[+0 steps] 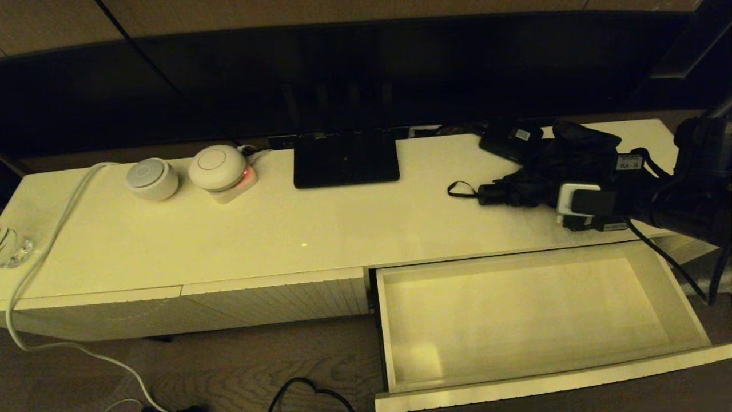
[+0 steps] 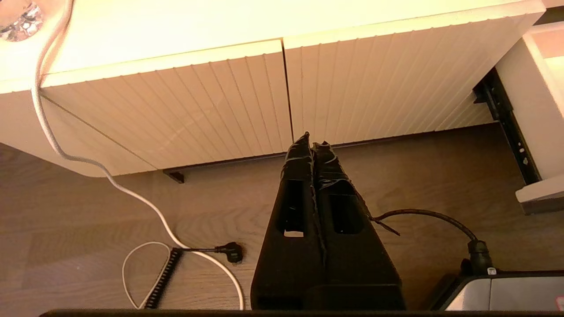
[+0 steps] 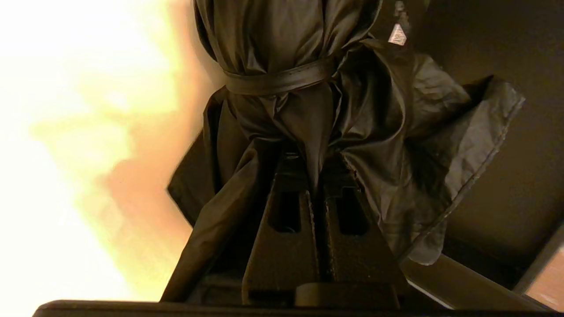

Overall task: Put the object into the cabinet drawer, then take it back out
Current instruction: Take the umbrella out of the drawer and put it on the table

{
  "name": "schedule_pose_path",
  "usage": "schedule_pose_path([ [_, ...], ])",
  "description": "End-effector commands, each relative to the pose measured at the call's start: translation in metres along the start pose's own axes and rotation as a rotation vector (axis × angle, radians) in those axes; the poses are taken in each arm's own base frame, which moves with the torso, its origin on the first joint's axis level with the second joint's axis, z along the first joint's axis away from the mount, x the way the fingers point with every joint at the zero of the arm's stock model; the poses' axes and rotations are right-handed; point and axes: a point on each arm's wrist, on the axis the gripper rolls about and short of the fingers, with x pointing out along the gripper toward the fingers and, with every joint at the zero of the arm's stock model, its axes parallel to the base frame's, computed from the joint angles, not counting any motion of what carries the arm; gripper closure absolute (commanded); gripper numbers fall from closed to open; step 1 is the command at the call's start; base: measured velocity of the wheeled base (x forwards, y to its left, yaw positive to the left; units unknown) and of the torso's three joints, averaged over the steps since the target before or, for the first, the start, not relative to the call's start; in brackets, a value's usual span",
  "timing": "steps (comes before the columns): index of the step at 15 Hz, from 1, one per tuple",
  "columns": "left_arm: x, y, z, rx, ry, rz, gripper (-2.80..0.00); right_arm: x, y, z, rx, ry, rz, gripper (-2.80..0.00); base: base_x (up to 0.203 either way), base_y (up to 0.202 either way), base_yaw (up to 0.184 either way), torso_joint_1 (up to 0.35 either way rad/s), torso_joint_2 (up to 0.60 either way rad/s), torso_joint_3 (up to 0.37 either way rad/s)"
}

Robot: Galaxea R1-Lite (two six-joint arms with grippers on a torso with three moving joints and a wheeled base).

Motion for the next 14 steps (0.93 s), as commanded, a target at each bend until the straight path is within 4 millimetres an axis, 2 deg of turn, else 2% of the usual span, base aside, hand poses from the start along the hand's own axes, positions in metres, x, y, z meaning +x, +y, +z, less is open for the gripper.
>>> schedule_pose_path([
  [1,0.000,0.000,-0.001,0.001,0.003,0.000,0.00,-0.003,0.002,0.001,-0.010,0.000,-0.004,0.00,0.000,0.000,0.000,0.000,0.00,0.000],
  [7,0.000,0.000,-0.001,0.000,0.003,0.000,0.00,-0.025,-0.011,0.004,-0.017,-0.004,-0.038,0.00,0.000,0.000,0.000,0.000,0.00,0.000],
  [11,0.000,0.000,-0.001,-0.001,0.003,0.000,0.00,-0.026,-0.006,0.003,-0.014,-0.006,-0.013,0.00,0.000,0.000,0.000,0.000,0.00,0.000],
  [12,0.000,0.000,-0.001,0.001,0.003,0.000,0.00,-0.025,-0.005,0.003,-0.016,-0.007,-0.006,-2.80,0.000,0.000,0.000,0.000,0.00,0.000],
  [14,0.000,0.000,-0.001,-0.001,0.003,0.000,0.00,-0.023,-0.002,0.003,-0.025,-0.003,-0.001,-2.80,0.000,0.000,0.000,0.000,0.00,0.000],
])
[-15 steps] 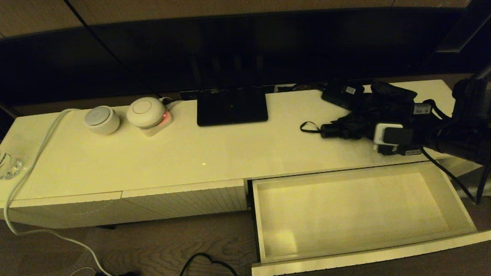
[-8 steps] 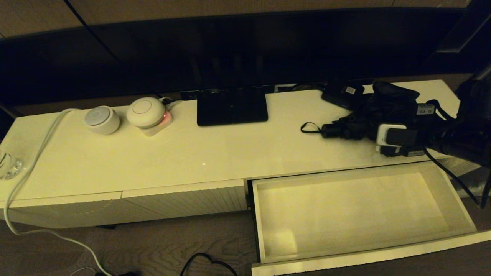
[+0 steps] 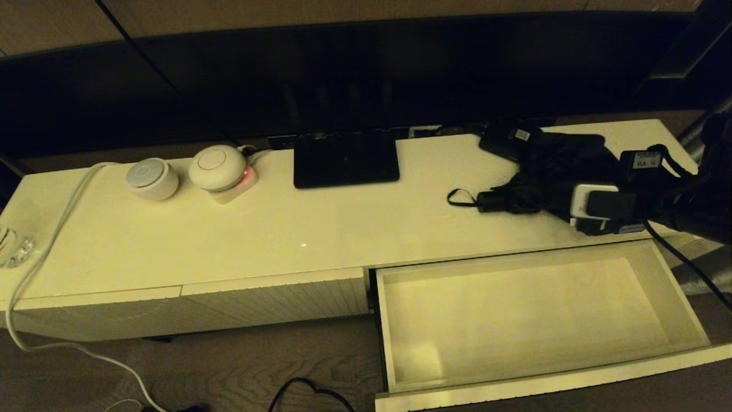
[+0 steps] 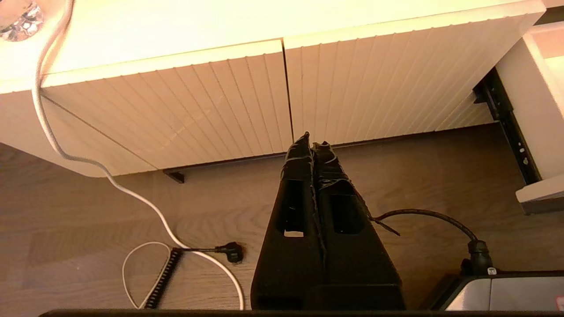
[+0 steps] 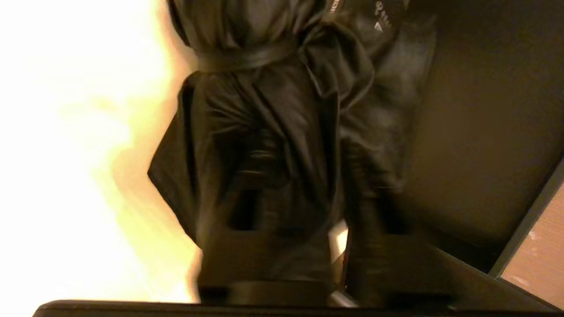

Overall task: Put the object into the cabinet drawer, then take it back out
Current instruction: Take the umbrella out of the drawer and put it on the table, then close the drawer

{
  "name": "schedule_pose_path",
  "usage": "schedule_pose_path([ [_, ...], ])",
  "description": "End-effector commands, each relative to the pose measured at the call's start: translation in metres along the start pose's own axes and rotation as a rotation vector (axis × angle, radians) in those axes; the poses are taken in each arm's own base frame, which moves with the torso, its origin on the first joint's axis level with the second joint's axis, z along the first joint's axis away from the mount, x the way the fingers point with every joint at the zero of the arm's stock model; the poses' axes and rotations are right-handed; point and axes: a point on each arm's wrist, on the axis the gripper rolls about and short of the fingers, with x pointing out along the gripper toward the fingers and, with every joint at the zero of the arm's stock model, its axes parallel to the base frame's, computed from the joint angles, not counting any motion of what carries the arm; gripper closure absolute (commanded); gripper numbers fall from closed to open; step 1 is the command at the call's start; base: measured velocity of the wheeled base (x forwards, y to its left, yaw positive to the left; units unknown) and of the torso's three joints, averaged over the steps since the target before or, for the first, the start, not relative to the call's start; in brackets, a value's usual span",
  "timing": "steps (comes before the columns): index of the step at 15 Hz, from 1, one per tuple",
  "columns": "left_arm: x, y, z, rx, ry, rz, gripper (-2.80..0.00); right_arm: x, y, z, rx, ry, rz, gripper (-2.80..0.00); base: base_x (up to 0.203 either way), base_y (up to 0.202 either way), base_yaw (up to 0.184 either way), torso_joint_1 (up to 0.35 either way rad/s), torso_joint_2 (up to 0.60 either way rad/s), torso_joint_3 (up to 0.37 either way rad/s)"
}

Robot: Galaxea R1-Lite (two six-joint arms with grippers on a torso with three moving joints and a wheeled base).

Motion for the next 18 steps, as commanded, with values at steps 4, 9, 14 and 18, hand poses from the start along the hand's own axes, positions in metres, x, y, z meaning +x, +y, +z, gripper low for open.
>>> schedule_pose_path([
  [4,0.000,0.000,-0.001,0.000,0.003,0.000,0.00,-0.016,-0.011,0.002,-0.006,0.002,-0.045,-2.80,0.000,0.000,0.000,0.000,0.00,0.000],
  [9,0.000,0.000,-0.001,-0.001,0.003,0.000,0.00,-0.095,-0.016,0.010,0.024,0.003,0.013,-2.80,0.000,0.000,0.000,0.000,0.00,0.000],
  [14,0.000,0.000,-0.001,0.001,0.003,0.000,0.00,-0.140,0.047,0.025,0.154,-0.044,0.257,0.00,0.000,0.000,0.000,0.000,0.00,0.000],
  [18,0.000,0.000,-0.001,0.001,0.003,0.000,0.00,-0.158,0.104,0.035,0.203,-0.096,0.493,0.00,0.000,0.000,0.000,0.000,0.00,0.000],
])
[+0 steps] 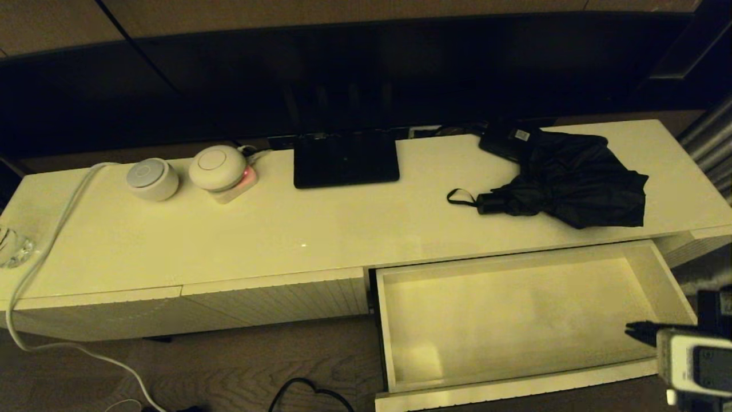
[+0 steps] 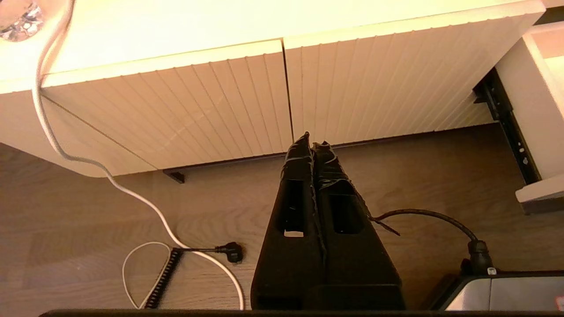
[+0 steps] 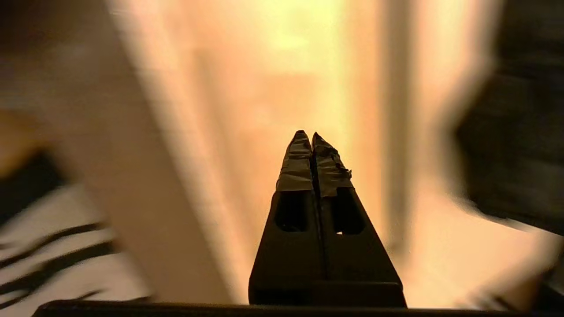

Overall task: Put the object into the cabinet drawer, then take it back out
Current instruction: Close the drawer

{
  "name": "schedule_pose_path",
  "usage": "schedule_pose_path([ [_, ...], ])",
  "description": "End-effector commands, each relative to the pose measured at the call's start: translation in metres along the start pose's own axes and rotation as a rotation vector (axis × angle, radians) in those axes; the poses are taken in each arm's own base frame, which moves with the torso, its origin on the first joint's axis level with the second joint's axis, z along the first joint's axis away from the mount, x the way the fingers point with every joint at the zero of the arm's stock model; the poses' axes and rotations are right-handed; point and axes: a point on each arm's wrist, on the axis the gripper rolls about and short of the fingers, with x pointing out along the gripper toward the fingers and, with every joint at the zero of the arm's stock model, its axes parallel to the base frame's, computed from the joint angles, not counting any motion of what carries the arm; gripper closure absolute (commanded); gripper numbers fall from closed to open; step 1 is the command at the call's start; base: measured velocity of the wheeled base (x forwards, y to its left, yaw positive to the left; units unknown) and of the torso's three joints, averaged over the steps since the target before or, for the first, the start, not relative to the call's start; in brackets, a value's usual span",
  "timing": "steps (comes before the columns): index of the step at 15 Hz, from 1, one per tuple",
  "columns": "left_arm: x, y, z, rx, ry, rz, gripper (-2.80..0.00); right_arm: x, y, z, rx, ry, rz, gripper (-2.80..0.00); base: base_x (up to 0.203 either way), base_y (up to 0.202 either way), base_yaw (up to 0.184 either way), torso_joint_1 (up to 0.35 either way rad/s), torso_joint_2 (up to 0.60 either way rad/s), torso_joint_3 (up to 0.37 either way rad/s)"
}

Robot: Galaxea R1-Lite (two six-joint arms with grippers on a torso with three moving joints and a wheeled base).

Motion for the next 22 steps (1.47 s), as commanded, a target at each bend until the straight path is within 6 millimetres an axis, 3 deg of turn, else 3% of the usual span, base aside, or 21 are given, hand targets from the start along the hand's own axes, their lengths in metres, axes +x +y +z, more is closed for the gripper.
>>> schedule_pose_path([
  [1,0.000,0.000,-0.001,0.000,0.003,0.000,0.00,0.002,0.034,0.001,0.003,-0.039,0.109,0.00,0.000,0.000,0.000,0.000,0.00,0.000],
  [5,0.000,0.000,-0.001,0.001,0.003,0.000,0.00,0.016,0.068,-0.005,0.062,-0.023,0.289,0.00,0.000,0.000,0.000,0.000,0.00,0.000],
  [12,0.000,0.000,-0.001,0.000,0.003,0.000,0.00,0.034,0.087,-0.012,0.079,0.031,0.457,0.00,0.000,0.000,0.000,0.000,0.00,0.000],
  [15,0.000,0.000,-0.001,0.000,0.003,0.000,0.00,0.046,0.086,-0.015,0.092,0.057,0.488,0.00,0.000,0.000,0.000,0.000,0.00,0.000],
  [18,0.000,0.000,-0.001,0.000,0.003,0.000,0.00,0.071,0.080,-0.018,0.108,0.074,0.459,0.00,0.000,0.000,0.000,0.000,0.00,0.000],
  [22,0.000,0.000,-0.001,0.000,0.003,0.000,0.00,0.104,0.058,-0.022,0.128,0.059,0.298,0.00,0.000,0.000,0.000,0.000,0.00,0.000],
])
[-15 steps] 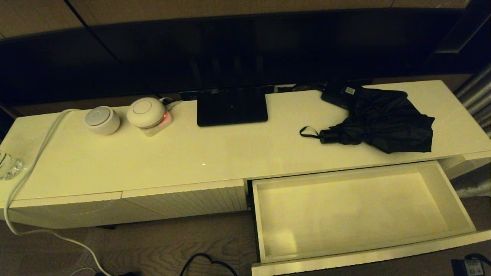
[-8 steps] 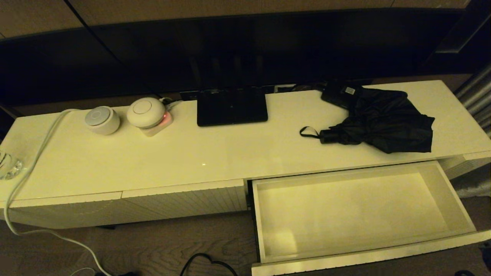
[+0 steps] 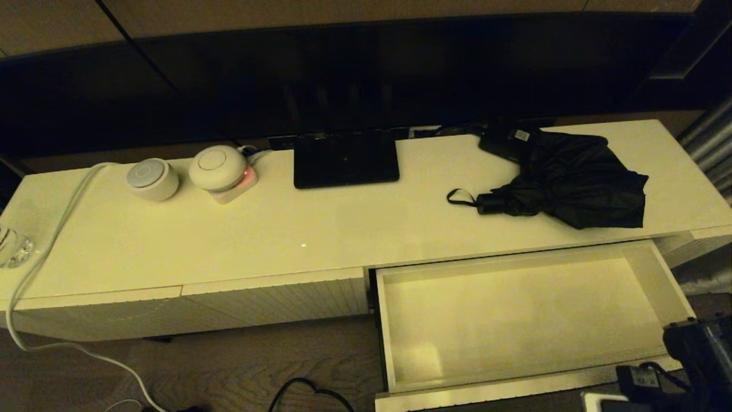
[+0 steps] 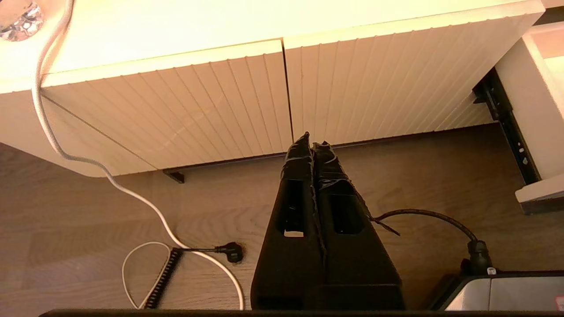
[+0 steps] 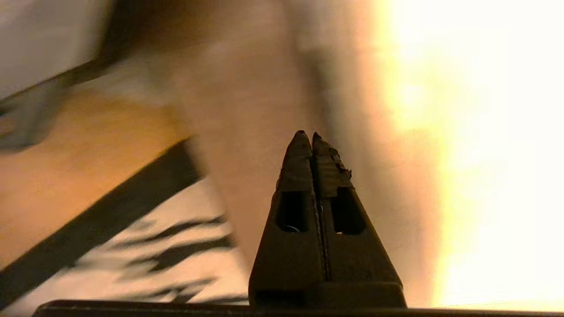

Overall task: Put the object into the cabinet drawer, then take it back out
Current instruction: Close the drawer

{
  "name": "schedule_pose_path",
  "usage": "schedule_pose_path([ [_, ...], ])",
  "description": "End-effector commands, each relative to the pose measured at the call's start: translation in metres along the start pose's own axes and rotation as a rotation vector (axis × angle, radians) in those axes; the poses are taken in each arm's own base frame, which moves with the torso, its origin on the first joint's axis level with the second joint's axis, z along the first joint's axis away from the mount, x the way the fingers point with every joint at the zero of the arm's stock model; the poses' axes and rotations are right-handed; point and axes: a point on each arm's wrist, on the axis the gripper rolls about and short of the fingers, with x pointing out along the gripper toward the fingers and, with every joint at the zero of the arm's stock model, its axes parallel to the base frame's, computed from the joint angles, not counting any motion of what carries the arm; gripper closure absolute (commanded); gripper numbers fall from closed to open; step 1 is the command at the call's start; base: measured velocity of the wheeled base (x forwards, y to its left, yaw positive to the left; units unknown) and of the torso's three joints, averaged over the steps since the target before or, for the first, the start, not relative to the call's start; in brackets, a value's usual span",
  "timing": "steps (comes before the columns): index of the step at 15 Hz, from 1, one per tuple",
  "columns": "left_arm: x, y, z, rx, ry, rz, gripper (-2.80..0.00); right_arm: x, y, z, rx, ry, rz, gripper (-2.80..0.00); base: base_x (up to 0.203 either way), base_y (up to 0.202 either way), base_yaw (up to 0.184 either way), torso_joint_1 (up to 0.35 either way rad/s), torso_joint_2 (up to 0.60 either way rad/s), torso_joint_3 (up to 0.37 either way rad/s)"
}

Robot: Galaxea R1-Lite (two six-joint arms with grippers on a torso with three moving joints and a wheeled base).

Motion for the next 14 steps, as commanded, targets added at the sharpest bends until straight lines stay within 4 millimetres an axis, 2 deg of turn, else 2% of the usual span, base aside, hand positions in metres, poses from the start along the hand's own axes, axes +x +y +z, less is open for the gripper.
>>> schedule_pose_path([
  [1,0.000,0.000,-0.001,0.001,0.003,0.000,0.00,0.016,-0.017,-0.001,0.008,0.001,-0.033,0.00,0.000,0.000,0.000,0.000,0.00,0.000],
  [6,0.000,0.000,-0.001,0.001,0.003,0.000,0.00,0.015,-0.049,0.010,-0.013,-0.030,-0.157,0.00,0.000,0.000,0.000,0.000,0.00,0.000],
  [10,0.000,0.000,-0.001,0.001,0.003,0.000,0.00,0.023,-0.062,0.013,-0.024,-0.013,-0.242,0.00,0.000,0.000,0.000,0.000,0.00,0.000],
  [14,0.000,0.000,-0.001,0.000,0.003,0.000,0.00,0.021,-0.082,0.019,-0.067,-0.019,-0.319,0.00,0.000,0.000,0.000,0.000,0.00,0.000],
])
